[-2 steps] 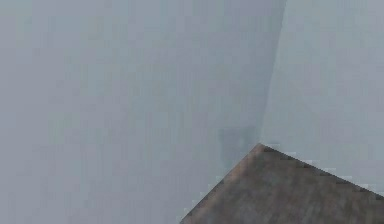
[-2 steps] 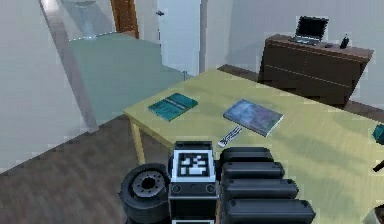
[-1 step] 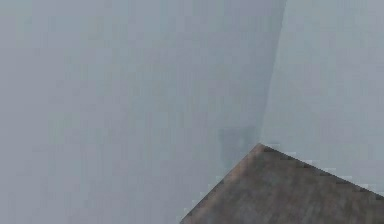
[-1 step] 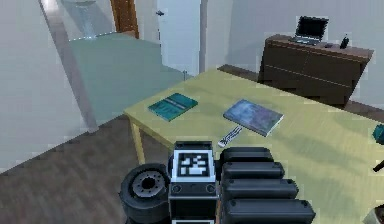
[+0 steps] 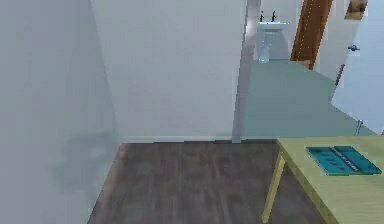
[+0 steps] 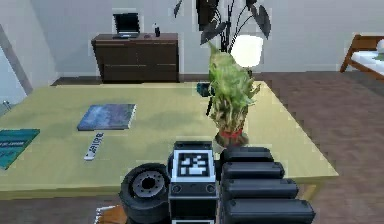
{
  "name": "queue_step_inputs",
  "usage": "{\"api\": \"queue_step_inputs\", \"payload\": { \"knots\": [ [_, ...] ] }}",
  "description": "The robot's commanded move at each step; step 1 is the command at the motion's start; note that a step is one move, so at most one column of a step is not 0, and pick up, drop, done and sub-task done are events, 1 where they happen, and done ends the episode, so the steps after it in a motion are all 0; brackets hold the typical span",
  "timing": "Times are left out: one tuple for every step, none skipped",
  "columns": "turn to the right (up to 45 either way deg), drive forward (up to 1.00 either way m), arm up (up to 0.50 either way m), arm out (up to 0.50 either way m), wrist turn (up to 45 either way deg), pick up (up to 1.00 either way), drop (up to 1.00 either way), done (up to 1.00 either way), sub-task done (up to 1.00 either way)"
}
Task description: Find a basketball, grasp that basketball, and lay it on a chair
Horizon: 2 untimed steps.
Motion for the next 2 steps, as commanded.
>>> {"api": "queue_step_inputs", "payload": {
  "knots": [
    [-15.0, 0.00, 0.00, 0.00, 0.0, 0.00, 0.00, 0.00, 0.00],
    [45.0, 0.00, 0.00, 0.00, 0.0, 0.00, 0.00, 0.00, 0.00]
  ]
}}
